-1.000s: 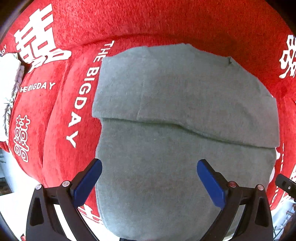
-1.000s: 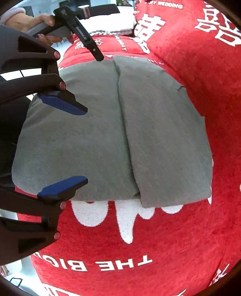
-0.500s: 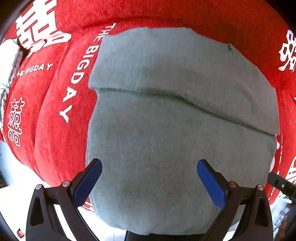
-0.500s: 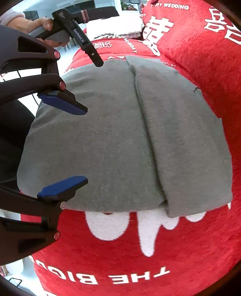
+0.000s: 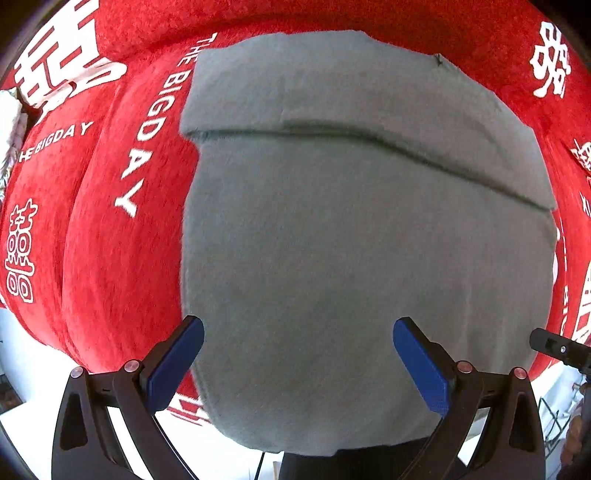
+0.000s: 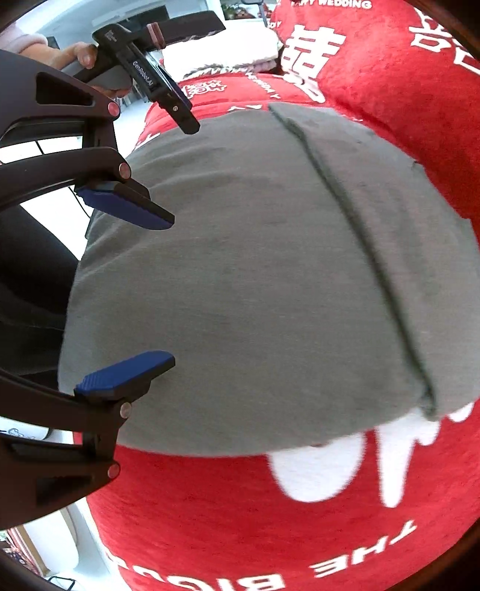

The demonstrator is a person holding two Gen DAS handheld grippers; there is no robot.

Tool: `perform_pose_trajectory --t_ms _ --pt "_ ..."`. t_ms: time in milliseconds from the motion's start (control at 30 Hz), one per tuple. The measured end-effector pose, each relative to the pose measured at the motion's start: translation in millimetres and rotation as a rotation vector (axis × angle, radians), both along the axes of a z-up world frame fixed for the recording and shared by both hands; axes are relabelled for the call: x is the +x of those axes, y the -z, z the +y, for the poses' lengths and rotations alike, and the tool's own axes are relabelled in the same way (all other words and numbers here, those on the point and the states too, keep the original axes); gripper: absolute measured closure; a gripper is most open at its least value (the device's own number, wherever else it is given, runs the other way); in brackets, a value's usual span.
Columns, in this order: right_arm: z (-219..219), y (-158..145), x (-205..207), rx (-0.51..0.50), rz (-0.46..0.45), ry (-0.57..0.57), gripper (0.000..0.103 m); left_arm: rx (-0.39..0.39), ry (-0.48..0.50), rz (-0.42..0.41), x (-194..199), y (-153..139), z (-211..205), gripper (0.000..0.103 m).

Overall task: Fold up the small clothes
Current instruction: 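Move both open grippers to the hem of the folded shirt, then grasp the shirt hem with the left gripper while the right gripper grasps it too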

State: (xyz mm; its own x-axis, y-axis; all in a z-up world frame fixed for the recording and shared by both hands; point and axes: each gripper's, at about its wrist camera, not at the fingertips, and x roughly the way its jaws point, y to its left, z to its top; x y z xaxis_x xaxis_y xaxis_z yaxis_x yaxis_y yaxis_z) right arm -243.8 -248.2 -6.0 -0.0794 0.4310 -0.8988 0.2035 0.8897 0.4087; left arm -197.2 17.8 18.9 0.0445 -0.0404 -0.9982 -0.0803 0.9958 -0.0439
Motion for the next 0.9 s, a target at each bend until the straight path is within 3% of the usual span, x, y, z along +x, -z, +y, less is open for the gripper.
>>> perform_pose_trajectory --t_ms 367,633,767,900 --pt "2 10 -32 0.024 0.024 0.085 0.031 -0.05 0.035 0.039 -55 11 28 0.0" --pt "-2 14 -65 0.048 0.049 0.064 0.031 -0.121 0.033 0.114 -104 33 36 0.0" --pt "-14 28 -96 0.04 0.104 0.052 0.031 -0.161 0.037 0.159 -130 50 34 0.0" --pt "-26 54 -123 0.026 0.177 0.059 0.031 -0.148 0.064 0.185 -143 68 28 0.0"
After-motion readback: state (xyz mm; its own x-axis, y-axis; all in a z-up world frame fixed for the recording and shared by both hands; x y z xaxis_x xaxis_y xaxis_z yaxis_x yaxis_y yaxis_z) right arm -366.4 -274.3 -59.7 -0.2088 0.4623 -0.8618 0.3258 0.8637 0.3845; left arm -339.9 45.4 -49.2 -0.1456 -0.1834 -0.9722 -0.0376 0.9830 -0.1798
